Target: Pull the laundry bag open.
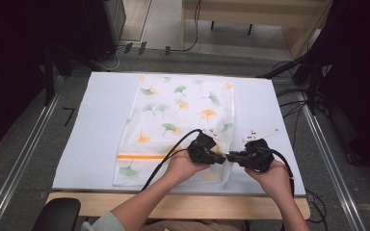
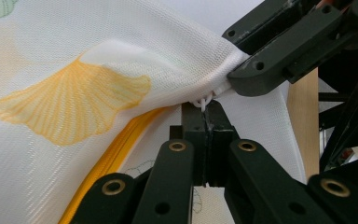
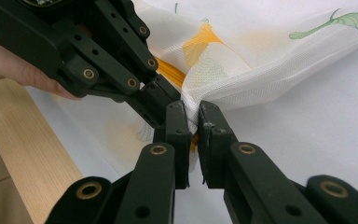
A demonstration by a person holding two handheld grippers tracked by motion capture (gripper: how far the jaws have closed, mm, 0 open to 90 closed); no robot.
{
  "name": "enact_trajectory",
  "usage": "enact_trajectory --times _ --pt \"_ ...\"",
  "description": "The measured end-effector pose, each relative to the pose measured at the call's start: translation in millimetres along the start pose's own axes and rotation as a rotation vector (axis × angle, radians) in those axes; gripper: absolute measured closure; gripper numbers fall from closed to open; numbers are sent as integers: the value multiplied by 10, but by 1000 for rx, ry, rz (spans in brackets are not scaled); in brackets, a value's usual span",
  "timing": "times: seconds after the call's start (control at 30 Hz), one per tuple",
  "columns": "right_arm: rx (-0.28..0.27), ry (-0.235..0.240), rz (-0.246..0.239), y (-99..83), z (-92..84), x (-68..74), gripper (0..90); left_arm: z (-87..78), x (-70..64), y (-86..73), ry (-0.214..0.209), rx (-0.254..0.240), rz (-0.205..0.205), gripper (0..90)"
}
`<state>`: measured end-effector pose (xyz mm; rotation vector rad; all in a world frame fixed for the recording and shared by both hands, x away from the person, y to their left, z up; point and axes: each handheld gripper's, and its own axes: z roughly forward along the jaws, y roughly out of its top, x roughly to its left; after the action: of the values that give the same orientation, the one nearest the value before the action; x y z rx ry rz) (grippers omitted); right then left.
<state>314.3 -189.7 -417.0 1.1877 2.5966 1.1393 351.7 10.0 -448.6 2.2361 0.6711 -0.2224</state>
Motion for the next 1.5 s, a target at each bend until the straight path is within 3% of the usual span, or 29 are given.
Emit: enact_trajectory --times 0.47,0.63,0.87,1.37,1.5 --pt "-7 -1 -5 -10 -10 -2 853 -12 16 -5 6 19 -8 900" --pt "-13 -1 6 -20 -43 -22 853 -43 84 -25 18 38 -24 900" --pt "-29 -3 15 -43 -76 -65 852 -142 149 -77 46 62 -14 900" --pt "-28 -5 20 -47 -67 -74 852 -134 169 -79 37 59 -21 900" --pt "-27 -4 17 -51 -68 -85 851 -127 189 -84 12 51 -48 900"
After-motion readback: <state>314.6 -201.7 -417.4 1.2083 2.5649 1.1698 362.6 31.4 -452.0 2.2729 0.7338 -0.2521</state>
